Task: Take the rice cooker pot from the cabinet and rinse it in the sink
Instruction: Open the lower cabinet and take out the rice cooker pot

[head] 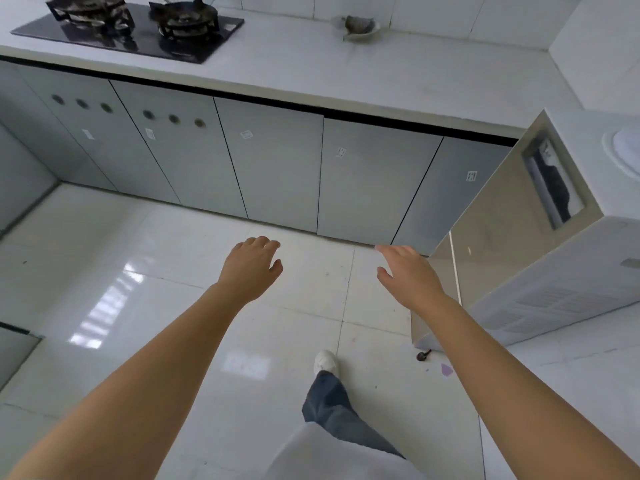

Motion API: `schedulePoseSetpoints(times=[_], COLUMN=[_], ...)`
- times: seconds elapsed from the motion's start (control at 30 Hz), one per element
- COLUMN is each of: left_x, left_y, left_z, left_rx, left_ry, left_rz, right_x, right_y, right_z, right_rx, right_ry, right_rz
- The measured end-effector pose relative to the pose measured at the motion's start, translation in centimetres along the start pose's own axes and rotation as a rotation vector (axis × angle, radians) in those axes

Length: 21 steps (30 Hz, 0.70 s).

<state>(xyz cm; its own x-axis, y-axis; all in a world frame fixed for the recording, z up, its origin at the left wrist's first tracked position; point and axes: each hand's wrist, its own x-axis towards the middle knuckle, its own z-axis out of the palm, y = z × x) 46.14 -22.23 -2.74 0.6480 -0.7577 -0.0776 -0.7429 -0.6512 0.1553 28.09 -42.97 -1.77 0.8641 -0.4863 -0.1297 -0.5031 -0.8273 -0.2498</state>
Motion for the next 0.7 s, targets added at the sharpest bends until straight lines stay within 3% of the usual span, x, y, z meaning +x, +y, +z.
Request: schedulePoseSetpoints(times=[0.3,0.7], left_x=[16.0,30.0], left_y=[-0.3,-3.9], left_z=[-2.9,-4.1], left_rx=[-0.023,-0.018], left_ry=[0.051,0.009], left_rz=[0.023,0.049], right_x=[15.0,28.4], right_y=[3.0,2.9], right_z=[-4.0,-5.8], right_rx=[0.015,0.021], right_ry=[0.015,-0.008], right_rz=[0.01,0.017])
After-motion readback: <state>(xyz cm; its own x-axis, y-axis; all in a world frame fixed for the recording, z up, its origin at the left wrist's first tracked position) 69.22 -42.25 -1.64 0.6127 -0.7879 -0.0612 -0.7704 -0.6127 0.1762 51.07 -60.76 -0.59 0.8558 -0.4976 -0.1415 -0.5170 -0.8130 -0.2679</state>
